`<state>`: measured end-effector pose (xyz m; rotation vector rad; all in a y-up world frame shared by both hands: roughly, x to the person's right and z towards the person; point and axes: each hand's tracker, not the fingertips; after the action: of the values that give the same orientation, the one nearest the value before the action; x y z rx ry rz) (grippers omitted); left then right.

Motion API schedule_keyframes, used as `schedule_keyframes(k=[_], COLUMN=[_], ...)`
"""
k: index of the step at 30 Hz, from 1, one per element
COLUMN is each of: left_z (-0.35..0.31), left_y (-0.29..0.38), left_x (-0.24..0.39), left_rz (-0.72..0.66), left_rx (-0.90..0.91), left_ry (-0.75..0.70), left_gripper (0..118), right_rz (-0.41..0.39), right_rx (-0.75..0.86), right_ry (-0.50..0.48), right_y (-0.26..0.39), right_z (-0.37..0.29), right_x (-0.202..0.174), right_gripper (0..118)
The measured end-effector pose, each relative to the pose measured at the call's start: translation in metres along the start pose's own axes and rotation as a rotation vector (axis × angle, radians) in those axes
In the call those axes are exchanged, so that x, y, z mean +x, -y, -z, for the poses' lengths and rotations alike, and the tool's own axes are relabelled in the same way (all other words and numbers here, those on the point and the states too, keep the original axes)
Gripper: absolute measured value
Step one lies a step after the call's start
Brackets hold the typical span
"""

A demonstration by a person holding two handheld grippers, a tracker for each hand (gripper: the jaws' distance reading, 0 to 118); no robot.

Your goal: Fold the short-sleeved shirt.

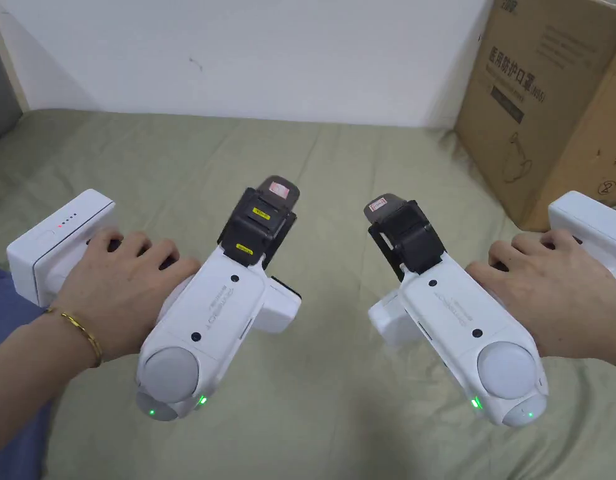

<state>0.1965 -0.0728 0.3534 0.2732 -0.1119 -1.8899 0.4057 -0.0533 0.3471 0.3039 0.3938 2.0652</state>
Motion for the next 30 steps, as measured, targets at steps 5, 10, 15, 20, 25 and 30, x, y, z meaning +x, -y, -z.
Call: schedule_keyframes(k=[5, 10, 15, 20, 25, 30], left_z=[0.012, 0.006, -0.011, -0.021, -0.023, -0.024], left_y=[0.036, 0.080, 0.070, 0.058, 0.053, 0.050], left_x=[-0.055, -0.051, -0.024, -0.008, -0.002, 0.000], left_rz=[-0.948, -1.676, -1.857, -1.872, -1.866, -1.851], left_rx=[-0.251, -0.423, -0.488, -0.496, -0.507, -0.508], left_ry=[-0.002, -0.112, -0.144, -0.138, -0.123, -0.118], left_gripper=[118, 118, 118, 118, 118, 118], right_rz=[0.995, 1.870, 2.037, 2.102, 2.104, 2.098], right_rx=[-0.160, -0.200, -0.318, -0.388, -0.394, -0.380], right_ry=[-0.051, 0.017, 0.170, 0.146, 0.115, 0.135], right_y=[0.036, 0.081, 0.076, 0.063, 0.050, 0.047], right_z=[0.003, -0.012, -0.019, -0.020, -0.021, -0.023], right_x=[0.054, 0.049, 0.021, -0.007, -0.016, -0.012], right_gripper=[118, 118, 118, 118, 118, 118])
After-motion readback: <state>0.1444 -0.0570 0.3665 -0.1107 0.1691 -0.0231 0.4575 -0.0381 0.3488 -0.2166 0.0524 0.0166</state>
